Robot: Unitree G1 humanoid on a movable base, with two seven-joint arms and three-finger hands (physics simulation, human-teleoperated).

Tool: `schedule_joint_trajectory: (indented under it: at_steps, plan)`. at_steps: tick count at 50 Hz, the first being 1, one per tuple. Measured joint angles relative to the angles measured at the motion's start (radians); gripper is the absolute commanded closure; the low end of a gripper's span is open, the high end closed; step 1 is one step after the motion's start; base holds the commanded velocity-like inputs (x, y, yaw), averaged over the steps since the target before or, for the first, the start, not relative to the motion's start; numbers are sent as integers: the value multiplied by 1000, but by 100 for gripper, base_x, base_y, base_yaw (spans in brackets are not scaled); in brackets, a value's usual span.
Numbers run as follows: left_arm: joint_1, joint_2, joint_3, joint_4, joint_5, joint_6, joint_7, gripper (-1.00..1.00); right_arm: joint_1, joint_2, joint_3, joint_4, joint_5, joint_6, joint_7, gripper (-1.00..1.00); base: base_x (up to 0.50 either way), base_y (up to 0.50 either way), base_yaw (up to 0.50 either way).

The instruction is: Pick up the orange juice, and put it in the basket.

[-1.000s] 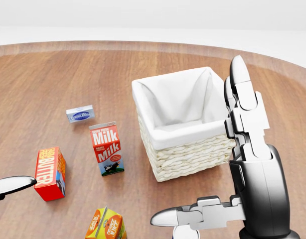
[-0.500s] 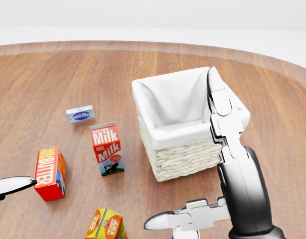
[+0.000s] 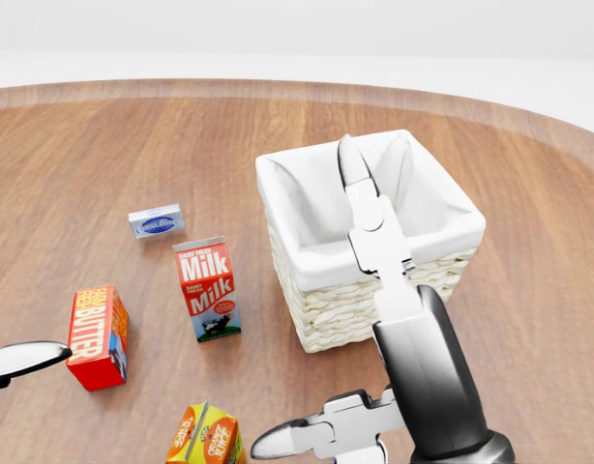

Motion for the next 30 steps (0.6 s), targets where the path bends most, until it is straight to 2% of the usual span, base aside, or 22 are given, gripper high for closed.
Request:
schedule_joint_trajectory:
  at_steps: [30]
  plan:
    - [0,0,1,-4,-1,0,1,-100,-55,35,84,148,-98,0,19,-100,0,0,0]
